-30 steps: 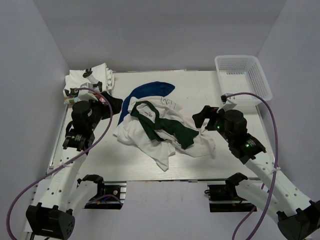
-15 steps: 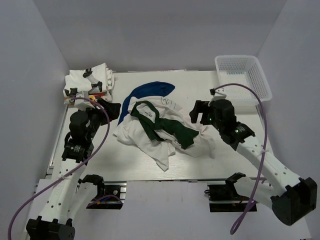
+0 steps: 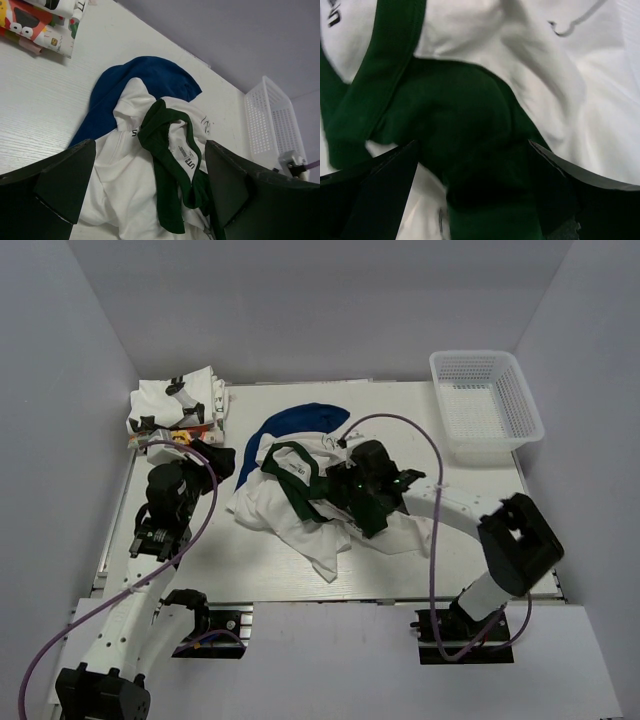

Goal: Fold and stack the t-shirts

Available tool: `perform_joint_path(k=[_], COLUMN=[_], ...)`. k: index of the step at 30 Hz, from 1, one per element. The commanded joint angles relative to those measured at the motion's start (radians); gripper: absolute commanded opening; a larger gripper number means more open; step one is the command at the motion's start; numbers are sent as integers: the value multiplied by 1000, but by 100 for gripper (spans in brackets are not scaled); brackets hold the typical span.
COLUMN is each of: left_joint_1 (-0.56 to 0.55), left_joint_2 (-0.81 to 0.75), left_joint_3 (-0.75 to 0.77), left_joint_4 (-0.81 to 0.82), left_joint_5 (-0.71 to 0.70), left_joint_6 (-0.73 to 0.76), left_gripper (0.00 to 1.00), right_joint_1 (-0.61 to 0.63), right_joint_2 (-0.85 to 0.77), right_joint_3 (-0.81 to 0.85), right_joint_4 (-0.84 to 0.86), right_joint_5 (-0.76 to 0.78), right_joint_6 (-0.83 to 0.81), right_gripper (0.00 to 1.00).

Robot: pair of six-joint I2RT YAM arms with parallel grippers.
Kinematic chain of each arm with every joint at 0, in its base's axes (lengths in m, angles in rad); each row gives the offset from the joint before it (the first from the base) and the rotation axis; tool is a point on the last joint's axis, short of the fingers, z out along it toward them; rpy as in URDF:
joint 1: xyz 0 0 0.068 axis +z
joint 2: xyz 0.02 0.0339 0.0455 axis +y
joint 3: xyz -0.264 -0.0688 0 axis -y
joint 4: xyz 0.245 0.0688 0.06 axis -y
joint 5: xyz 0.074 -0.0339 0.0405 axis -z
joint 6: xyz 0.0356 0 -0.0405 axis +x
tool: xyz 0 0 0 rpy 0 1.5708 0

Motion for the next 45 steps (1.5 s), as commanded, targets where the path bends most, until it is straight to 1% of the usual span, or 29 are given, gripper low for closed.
perform_joint_path(k=[1, 4, 5, 6, 7, 8, 9, 10, 14, 16, 17, 21, 24, 26, 27, 28, 29, 32, 33, 34, 35, 36, 37, 40, 41, 42, 43, 44, 45], left_joint_1=[2, 2, 2, 2, 2, 2, 2, 2, 2, -7, -7, -7, -7, -7, -7, -7, -7, -7, -7, -7, -7, -7, -7, -7, -7, -7, -7, -7, -7], left_joint_2=[-4, -4, 7, 7, 17, 18, 18, 18, 18, 18, 8, -1, -1, 8, 8, 17, 18, 18, 18, 18, 18, 18, 18, 18, 18, 33, 44, 74, 89], left_joint_3=[-26, -13, 3, 3, 18, 32, 32, 32, 32, 20, 20, 0, 9, 20, 20, 30, 30, 41, 41, 41, 41, 41, 41, 41, 52, 52, 66, 66, 99], left_joint_4=[34, 11, 2, -7, -29, -40, -40, -50, -37, -12, 6, 37, 46, 46, 36, 25, 25, 3, 3, 3, -7, -8, -8, -8, 2, 2, 2, 2, -24], left_joint_5=[-37, -28, -28, -39, -39, -53, -53, -65, -41, -21, -10, 12, 12, 12, 12, 12, 12, 0, -1, -1, -1, -10, -10, -19, -19, -19, 14, 15, -5], left_joint_6=[-10, 29, 30, 39, 39, 39, 39, 48, 63, 75, 76, 76, 85, 85, 85, 85, 85, 85, 85, 85, 94, 94, 94, 94, 94, 94, 108, 118, 105], left_gripper=[100, 100, 100, 100, 100, 100, 100, 100, 100, 100, 100, 100, 100, 100, 100, 100, 100, 100, 100, 100, 100, 100, 100, 100, 100, 100, 100, 100, 100], right_joint_1=[36, 39, 39, 32, 32, 27, 22, 25, 19, 19, 18, 9, -4, -16, -22, -25, -45, -80, -87, -100, -135, -148, -178, -257, -274, -328, -347, -366, -419], right_joint_2=[142, 296, 313, 328, 357, 355, 350, 301, 143, 60, -14, -130, -193, -202, -193, -175, -167, -93, -51, -38, -20, 14, 52, 140, 219, 247, 273, 351, 371], right_joint_3=[90, 178, 215, 244, 276, 288, 298, 298, 284, 316, 336, 403, 463, 554, 577, 660, 689, 837, 853, 865, 891, 905, 920, 1107, 1149, 1225, 1296, 1324, 1366], right_joint_4=[99, 108, 110, 118, 98, 92, 93, 104, 118, 67, 58, -19, 30, 88, 101, 114, 128, 186, 211, 305, 428, 484, 670, 749, 734, 724, 731, 740, 746], right_joint_5=[79, 98, 93, 99, 107, 112, 130, 135, 234, 306, 325, 435, 538, 566, 601, 630, 655, 736, 757, 780, 846, 868, 897, 870, 847, 836, 834, 831, 816], right_joint_6=[-59, -12, 2, 29, 63, 86, 88, 86, 85, 83, 92, 89, 30, -6, -76, -98, -148, -289, -352, -445, -502, -554, -720, -871, -915, -949, -963, -998, -1001], right_gripper=[90, 90, 90, 67, 48, 33, 8, 0, 0, 0, 0, 0, 0, 0, 0, 0, 0, 0, 0, 0, 0, 0, 0, 0, 0, 0, 0, 0, 0])
